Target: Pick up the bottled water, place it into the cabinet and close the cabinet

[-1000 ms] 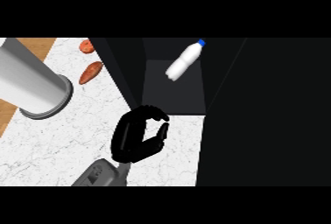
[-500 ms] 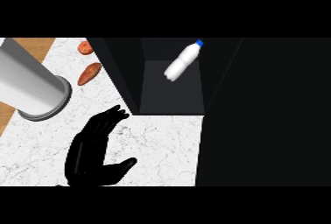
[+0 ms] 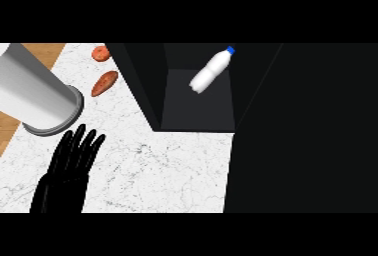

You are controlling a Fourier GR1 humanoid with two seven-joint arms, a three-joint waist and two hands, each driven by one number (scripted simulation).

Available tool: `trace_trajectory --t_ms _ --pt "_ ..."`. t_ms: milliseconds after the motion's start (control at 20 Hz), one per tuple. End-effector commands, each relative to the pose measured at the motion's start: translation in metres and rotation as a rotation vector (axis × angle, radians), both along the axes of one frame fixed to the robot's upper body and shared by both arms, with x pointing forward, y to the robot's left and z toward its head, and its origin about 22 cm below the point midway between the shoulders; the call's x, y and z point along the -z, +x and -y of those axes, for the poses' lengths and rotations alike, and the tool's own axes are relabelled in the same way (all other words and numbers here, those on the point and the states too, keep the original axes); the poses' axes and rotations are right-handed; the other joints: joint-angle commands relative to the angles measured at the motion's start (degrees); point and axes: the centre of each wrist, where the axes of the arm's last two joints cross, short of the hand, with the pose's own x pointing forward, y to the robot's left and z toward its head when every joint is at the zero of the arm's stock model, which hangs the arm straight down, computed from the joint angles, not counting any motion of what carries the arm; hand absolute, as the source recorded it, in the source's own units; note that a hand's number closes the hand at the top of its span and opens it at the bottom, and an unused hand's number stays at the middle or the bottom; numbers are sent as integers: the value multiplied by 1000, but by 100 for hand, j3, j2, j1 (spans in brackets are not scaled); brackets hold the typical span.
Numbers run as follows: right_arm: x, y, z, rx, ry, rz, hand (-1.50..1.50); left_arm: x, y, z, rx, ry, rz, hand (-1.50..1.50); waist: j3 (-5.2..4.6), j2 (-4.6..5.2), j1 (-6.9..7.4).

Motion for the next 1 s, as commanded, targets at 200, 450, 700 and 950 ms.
trace_trajectory --t_ms 200,450,700,950 --pt "-48 2 -13 -176 -169 192 150 -10 -14 -32 -17 -8 0 -150 -45 3 185" --pt "-35 -5 -31 -124 27 52 150 -11 -24 -53 -9 -15 -16 -150 -43 81 241" --pt "-29 -6 -37 -138 105 26 150 -18 -30 -65 37 4 -2 -150 -44 98 494" --pt "-23 4 -35 -130 40 48 150 -31 -25 -77 85 30 30 -150 -48 220 807"
